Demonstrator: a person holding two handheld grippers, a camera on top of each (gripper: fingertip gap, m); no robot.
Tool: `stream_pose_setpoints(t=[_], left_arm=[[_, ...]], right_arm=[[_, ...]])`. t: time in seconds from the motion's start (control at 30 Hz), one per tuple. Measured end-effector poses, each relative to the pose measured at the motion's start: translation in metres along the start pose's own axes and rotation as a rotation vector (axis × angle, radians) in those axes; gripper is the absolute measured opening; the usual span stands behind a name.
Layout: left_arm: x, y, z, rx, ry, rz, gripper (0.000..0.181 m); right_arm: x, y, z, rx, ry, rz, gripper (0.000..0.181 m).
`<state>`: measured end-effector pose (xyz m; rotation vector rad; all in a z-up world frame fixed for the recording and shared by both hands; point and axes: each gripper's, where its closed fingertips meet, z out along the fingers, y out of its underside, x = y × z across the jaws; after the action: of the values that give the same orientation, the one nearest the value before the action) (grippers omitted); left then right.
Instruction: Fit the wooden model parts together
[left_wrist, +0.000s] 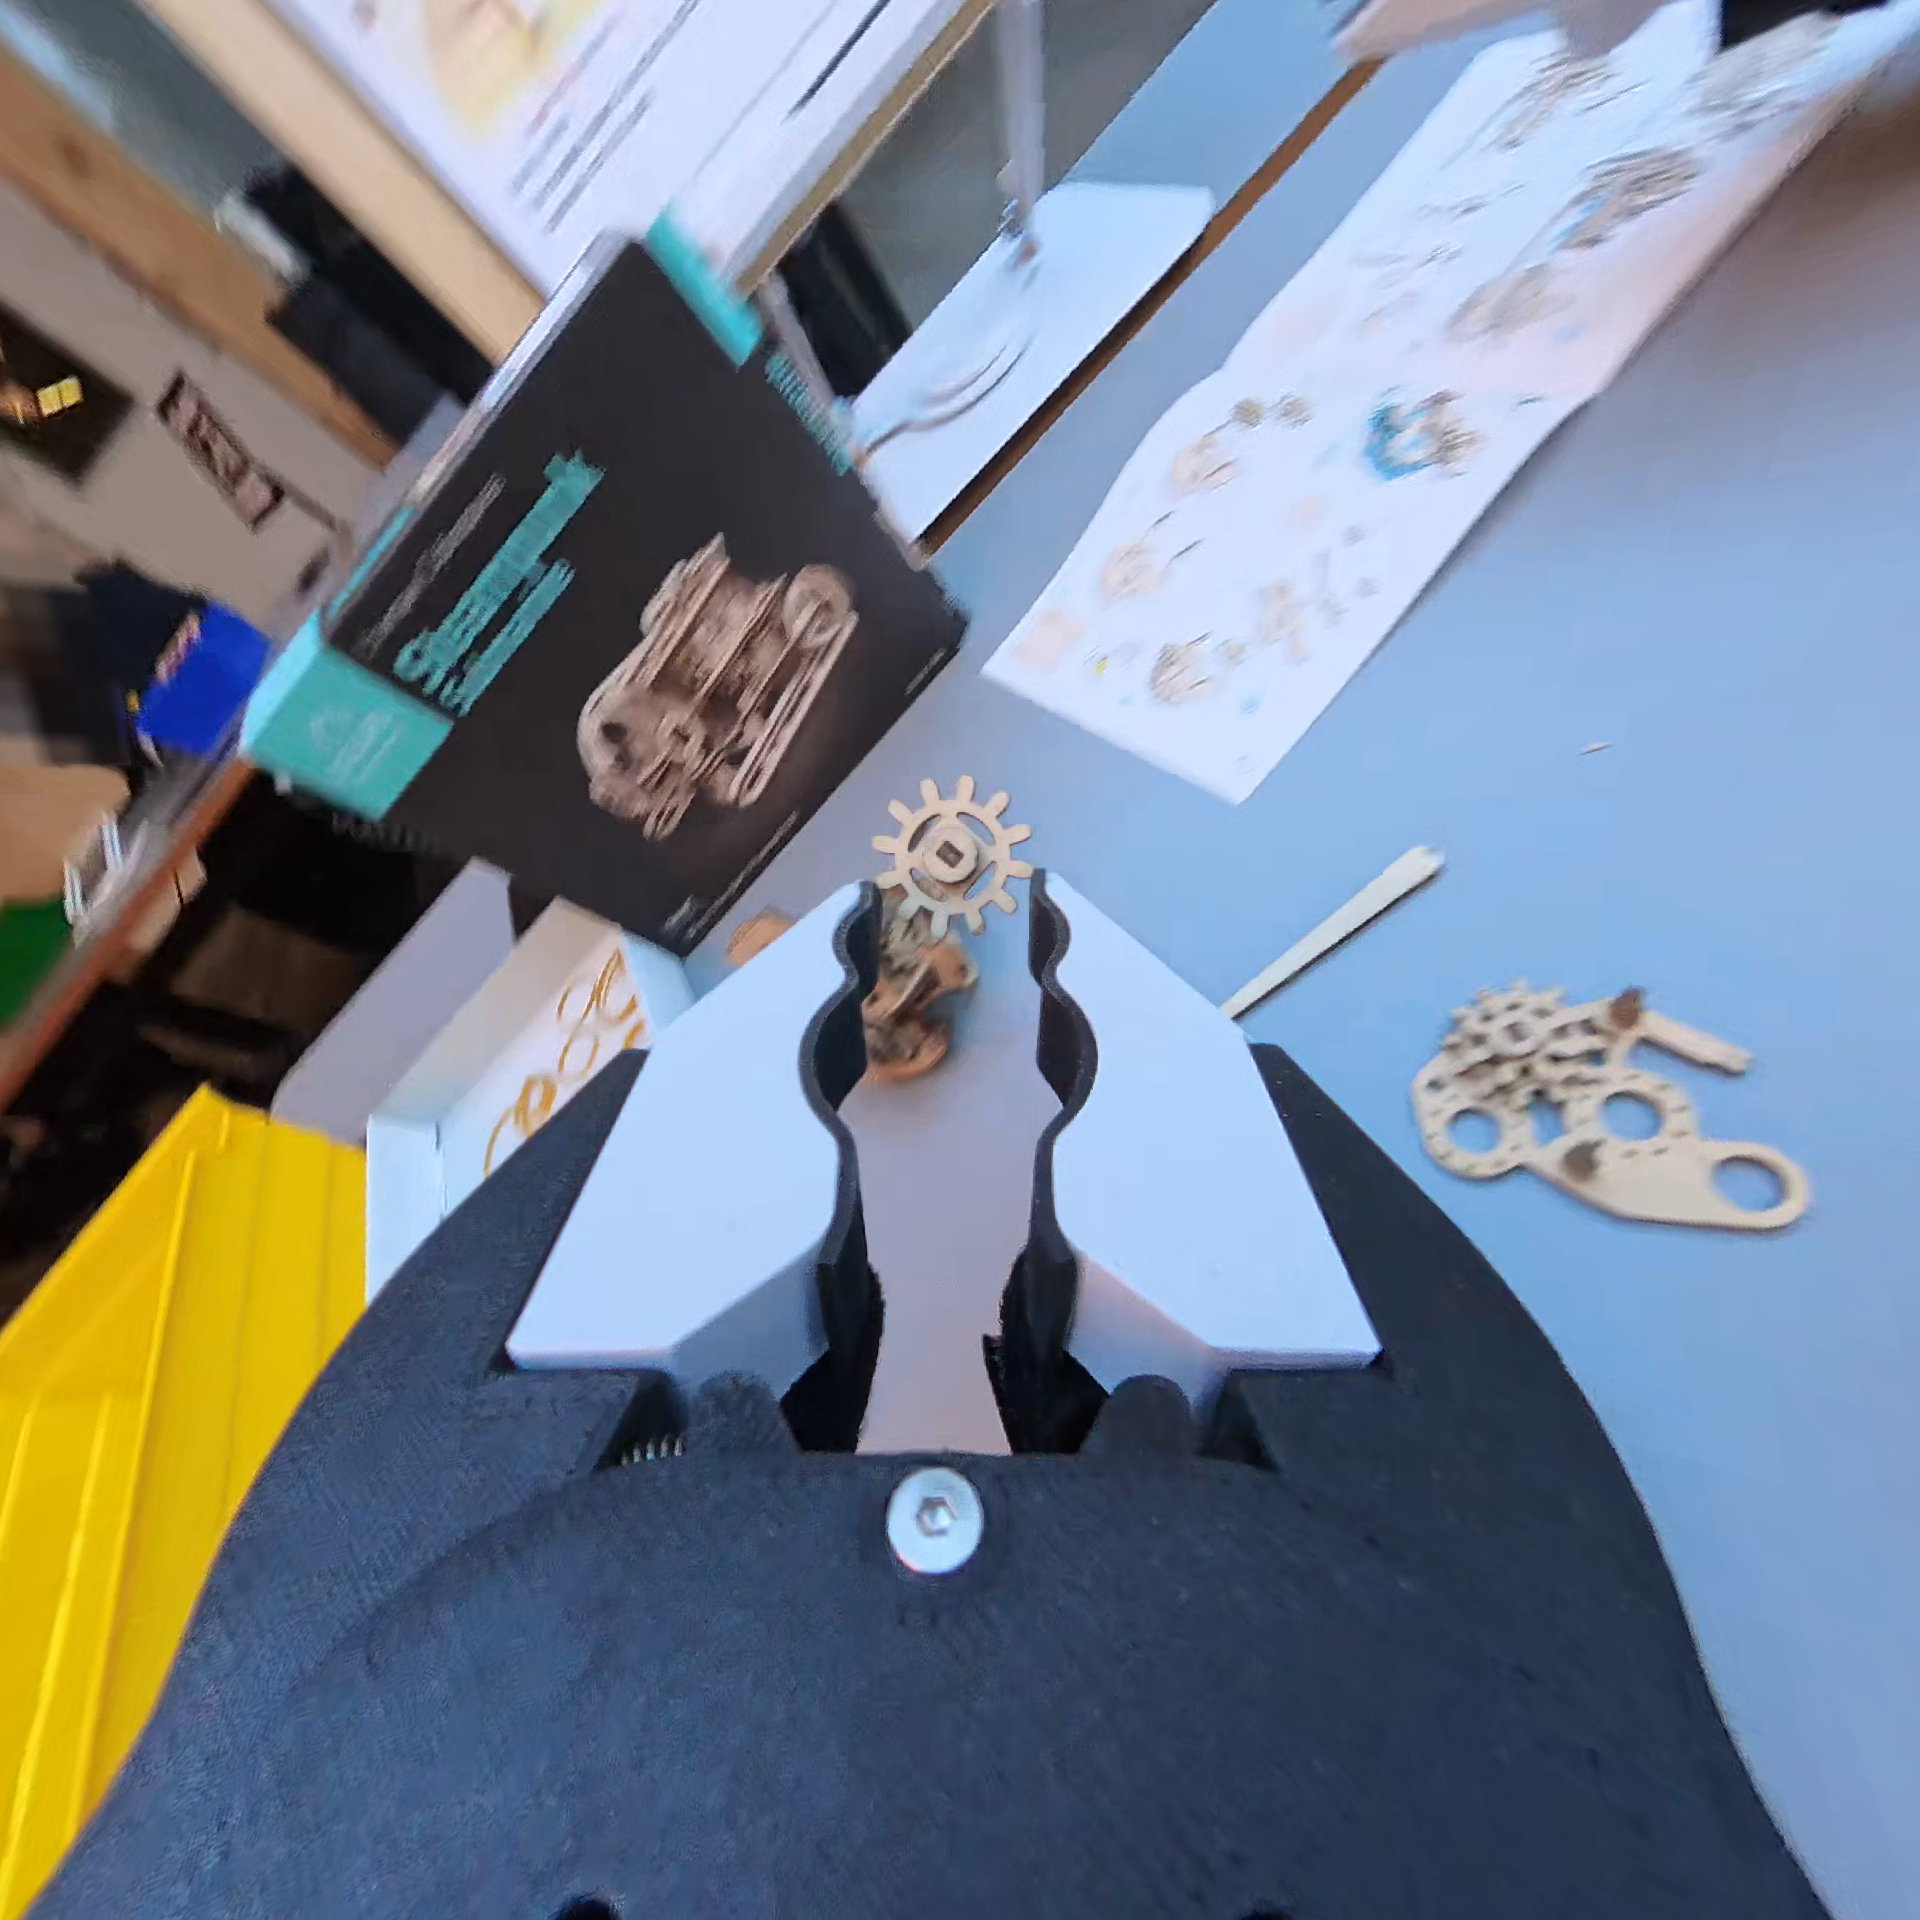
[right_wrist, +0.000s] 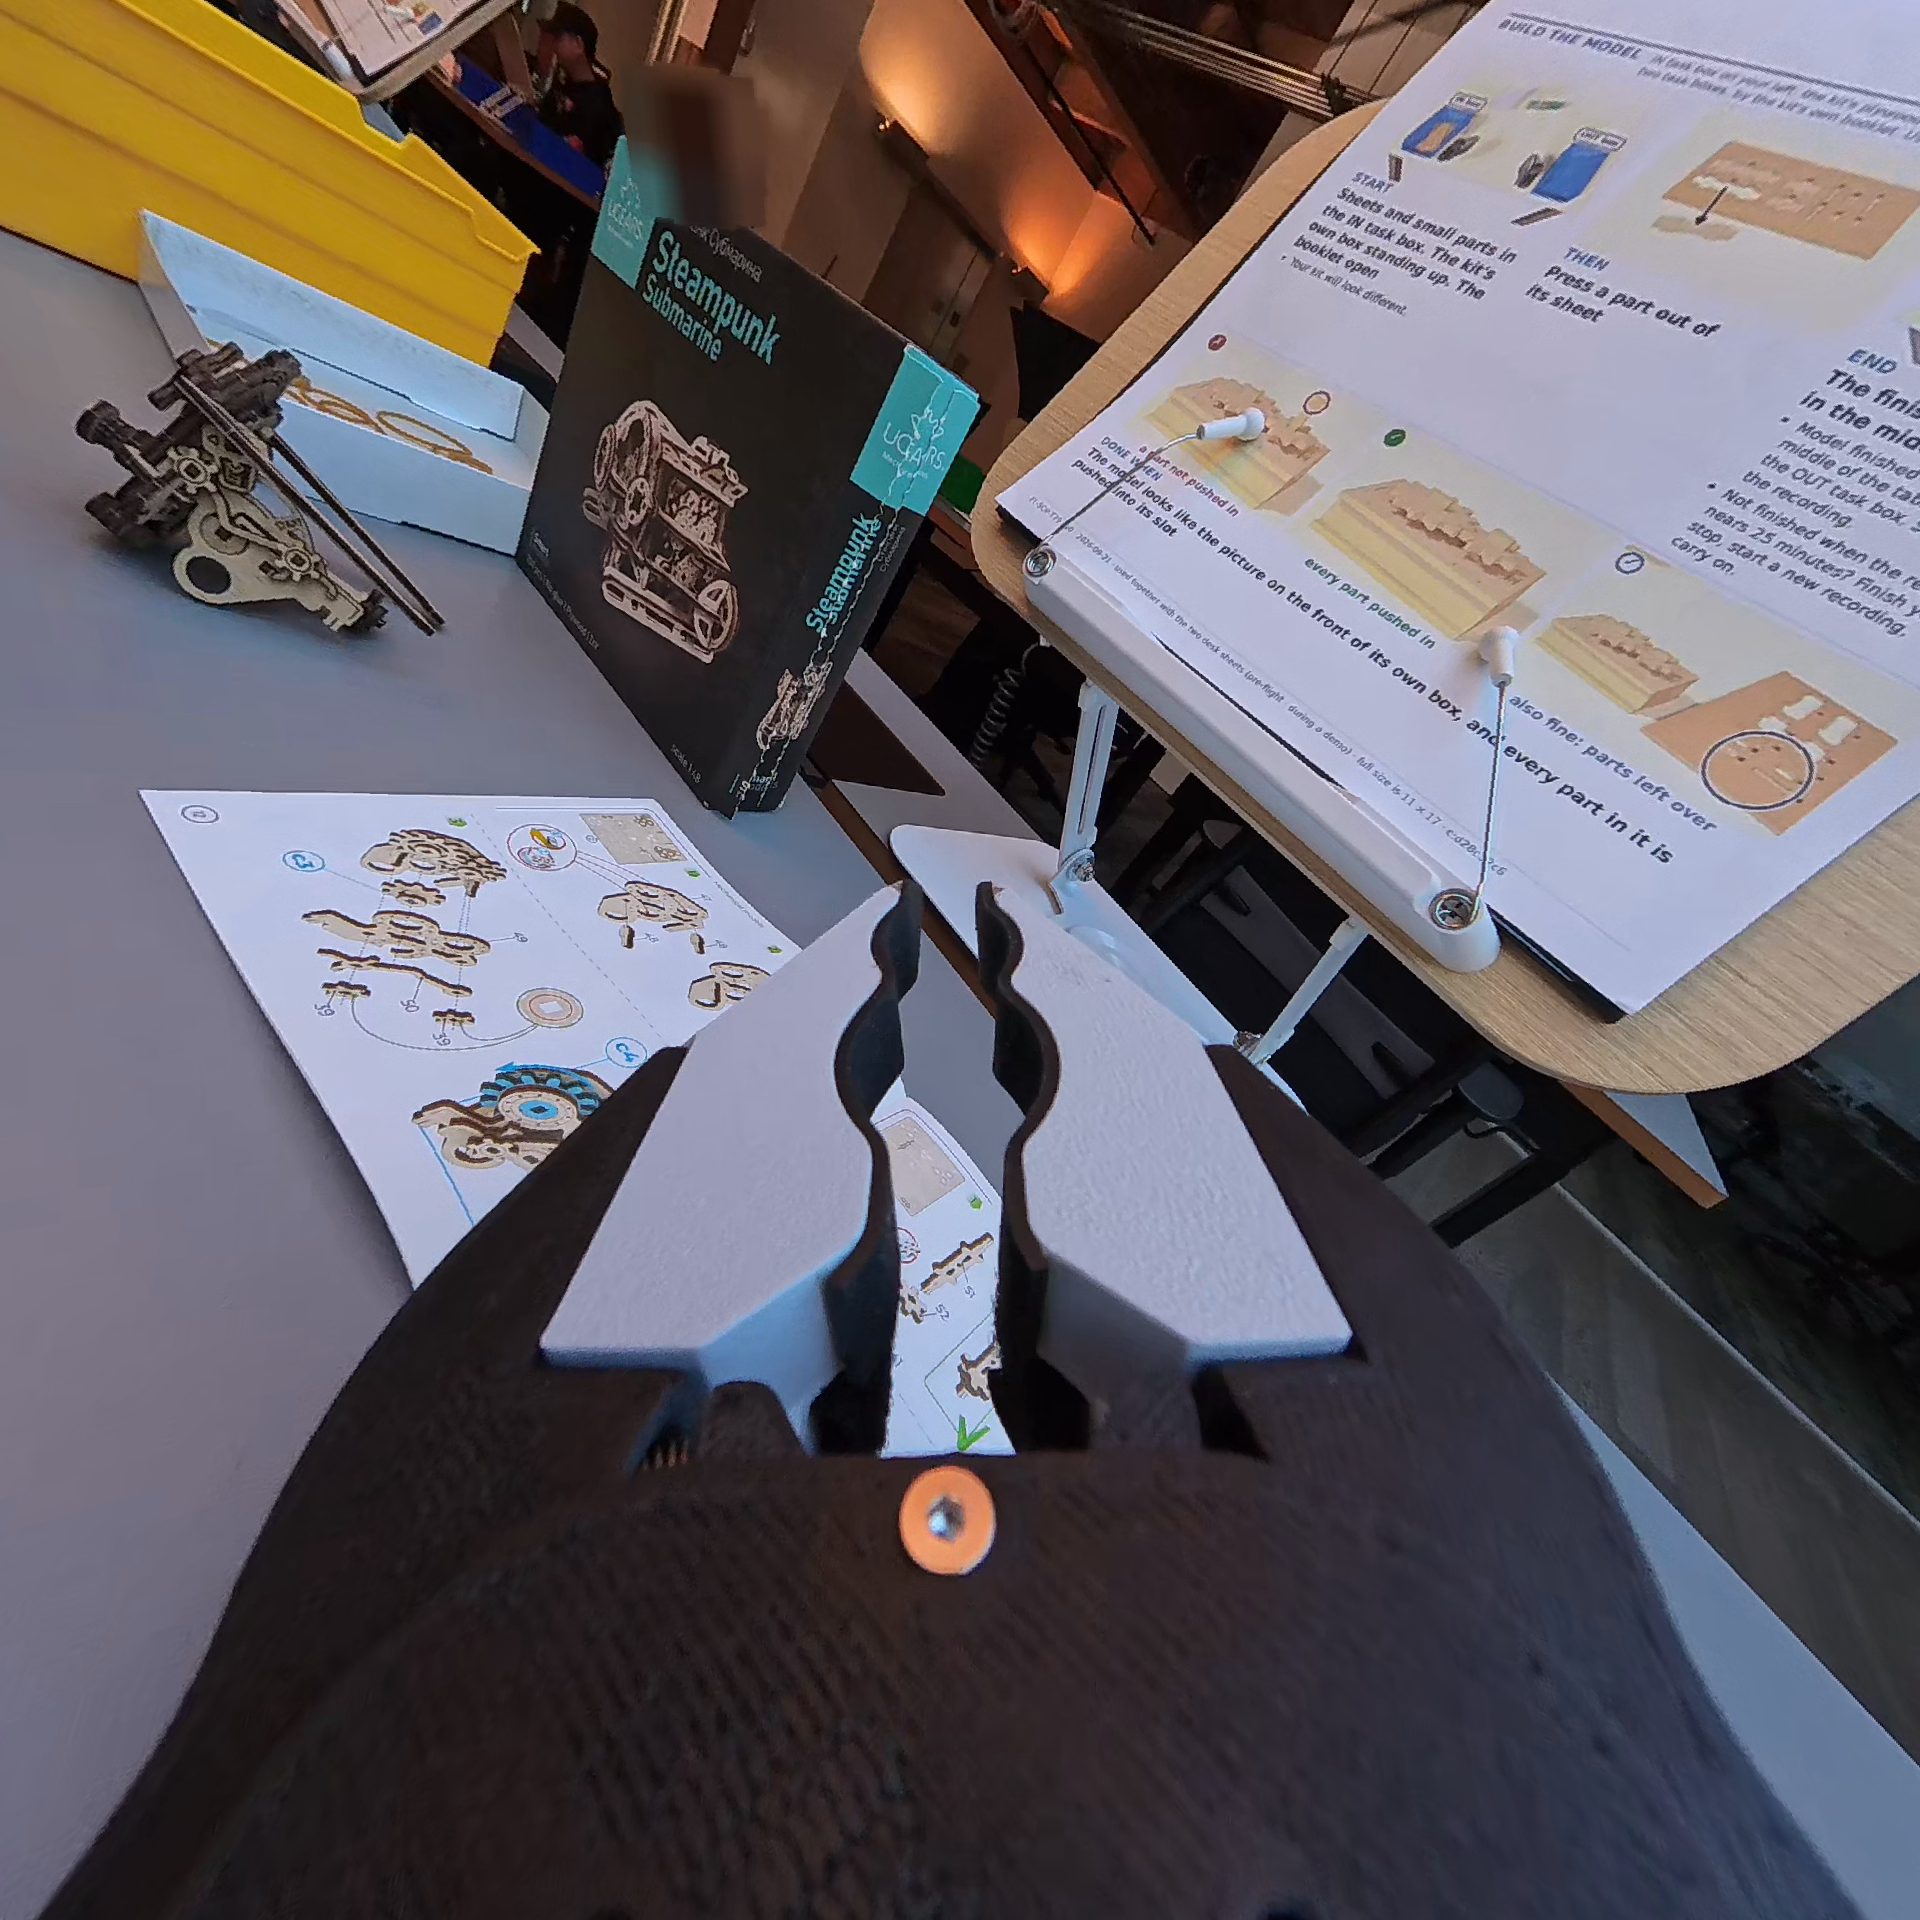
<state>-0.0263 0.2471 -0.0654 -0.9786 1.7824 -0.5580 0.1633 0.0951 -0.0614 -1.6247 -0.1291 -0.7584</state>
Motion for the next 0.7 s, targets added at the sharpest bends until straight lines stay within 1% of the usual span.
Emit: stream_pose_setpoints(t=[0.07,0.13,0.23,0.4,0.57,0.63,0.7], left_arm=[[0.022,-0.012,0.006,0.041,0.014,0.059,0.027],[0.042,-0.022,0.011,0.086,0.042,0.08,0.027],[0.058,-0.028,0.016,0.118,0.042,0.128,0.027],[0.067,-0.029,0.02,0.125,0.006,0.223,0.027],[0.066,-0.023,0.023,0.103,0.02,0.201,0.027],[0.064,-0.021,0.024,0.097,0.026,0.18,0.027],[0.06,-0.018,0.024,0.087,0.026,0.165,0.027]], right_arm=[[0.0,0.0,0.0,-0.002,0.002,0.001,0.009],[0.001,0.001,0.0,-0.004,0.005,0.004,0.009],[0.002,0.001,0.0,-0.006,0.01,0.006,0.009],[0.0,0.002,0.001,-0.01,0.001,0.007,0.009],[-0.002,0.002,0.001,-0.005,-0.014,0.013,0.009],[0.0,-0.001,0.0,0.013,-0.021,0.05,0.009],[0.004,-0.018,-0.004,0.07,-0.046,0.151,0.012]])
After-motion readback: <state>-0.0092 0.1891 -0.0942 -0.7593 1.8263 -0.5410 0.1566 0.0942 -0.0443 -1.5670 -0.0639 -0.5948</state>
